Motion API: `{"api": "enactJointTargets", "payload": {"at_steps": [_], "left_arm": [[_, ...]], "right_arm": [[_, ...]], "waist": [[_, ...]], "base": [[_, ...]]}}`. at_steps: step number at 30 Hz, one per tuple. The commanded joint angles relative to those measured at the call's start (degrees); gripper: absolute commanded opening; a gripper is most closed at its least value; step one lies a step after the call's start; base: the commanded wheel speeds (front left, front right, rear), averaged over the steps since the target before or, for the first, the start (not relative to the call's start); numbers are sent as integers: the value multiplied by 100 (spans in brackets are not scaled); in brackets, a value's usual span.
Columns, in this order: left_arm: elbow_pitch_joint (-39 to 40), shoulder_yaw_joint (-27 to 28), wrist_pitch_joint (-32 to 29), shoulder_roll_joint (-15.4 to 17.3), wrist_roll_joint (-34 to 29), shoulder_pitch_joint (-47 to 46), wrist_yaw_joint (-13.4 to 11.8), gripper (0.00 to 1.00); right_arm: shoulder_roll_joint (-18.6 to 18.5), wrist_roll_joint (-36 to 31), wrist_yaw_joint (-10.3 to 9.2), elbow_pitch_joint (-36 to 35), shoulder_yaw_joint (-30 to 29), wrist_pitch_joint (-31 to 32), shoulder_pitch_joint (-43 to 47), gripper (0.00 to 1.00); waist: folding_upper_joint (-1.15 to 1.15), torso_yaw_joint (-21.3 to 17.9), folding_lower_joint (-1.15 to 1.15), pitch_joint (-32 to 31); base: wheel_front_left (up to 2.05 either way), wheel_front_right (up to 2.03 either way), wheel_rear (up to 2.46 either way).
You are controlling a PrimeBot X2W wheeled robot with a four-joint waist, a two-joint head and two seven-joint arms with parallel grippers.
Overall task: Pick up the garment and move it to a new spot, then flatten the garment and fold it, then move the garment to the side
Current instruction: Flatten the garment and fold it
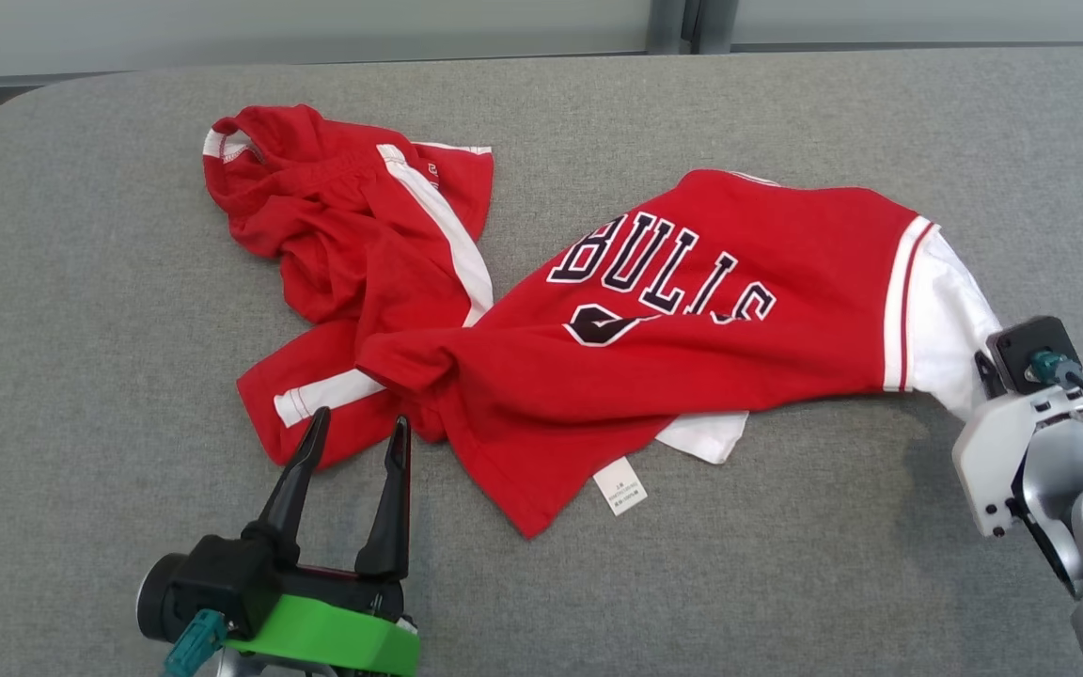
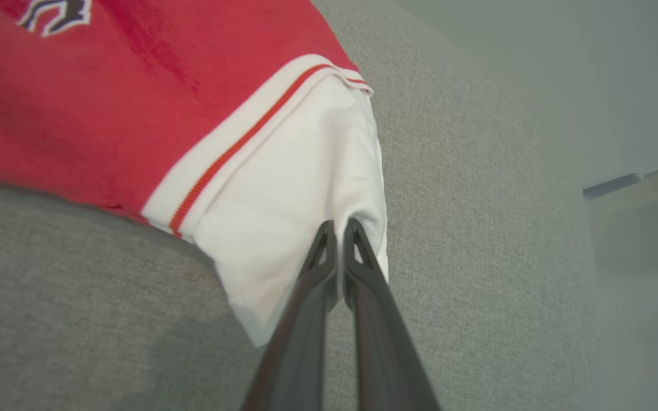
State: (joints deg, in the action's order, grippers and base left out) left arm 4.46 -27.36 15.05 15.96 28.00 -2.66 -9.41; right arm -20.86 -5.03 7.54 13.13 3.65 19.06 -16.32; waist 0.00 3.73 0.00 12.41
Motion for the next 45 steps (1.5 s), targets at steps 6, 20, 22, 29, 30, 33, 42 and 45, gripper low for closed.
{"api": "enactJointTargets", "payload": {"at_steps": [6,20,22,29,30,33,42,45], "left_arm": [[-129,23,-40,99,16,32,67,100],[-362,29,-44,229,61,93,186,100],[-519,29,-32,252,12,64,251,100],[-1227,159,18,240,18,-11,485,100],[-1308,210,14,251,-15,2,502,100],[-1392,468,17,155,-68,38,559,100],[-1721,1309,16,-272,-405,294,852,100],[-1784,1530,17,-401,-554,348,986,100]], "right_arm": [[405,122,-9,-656,-647,-185,689,100],[1563,374,-9,-1888,-1320,-2281,1680,100],[1648,409,-9,-1859,-1423,-2671,1821,100],[1735,362,-9,-1270,-1310,-3397,2176,100],[1739,379,-9,-1215,-1294,-3418,2174,100],[1757,459,-9,-1224,-1262,-3426,2103,100],[1648,703,-9,-972,-1176,-3427,2303,100],[1641,740,-9,-914,-1248,-3427,2356,100]], "waist": [[0,73,0,-32],[0,-42,0,-340],[0,-74,0,-398],[0,-88,0,-651],[0,-83,0,-662],[0,-8,0,-694],[0,406,0,-949],[0,521,0,-1022]], "base": [[0,0,0],[0,0,0],[0,0,0],[0,0,0],[0,0,0],[0,0,0],[0,0,0],[0,0,0]]}}
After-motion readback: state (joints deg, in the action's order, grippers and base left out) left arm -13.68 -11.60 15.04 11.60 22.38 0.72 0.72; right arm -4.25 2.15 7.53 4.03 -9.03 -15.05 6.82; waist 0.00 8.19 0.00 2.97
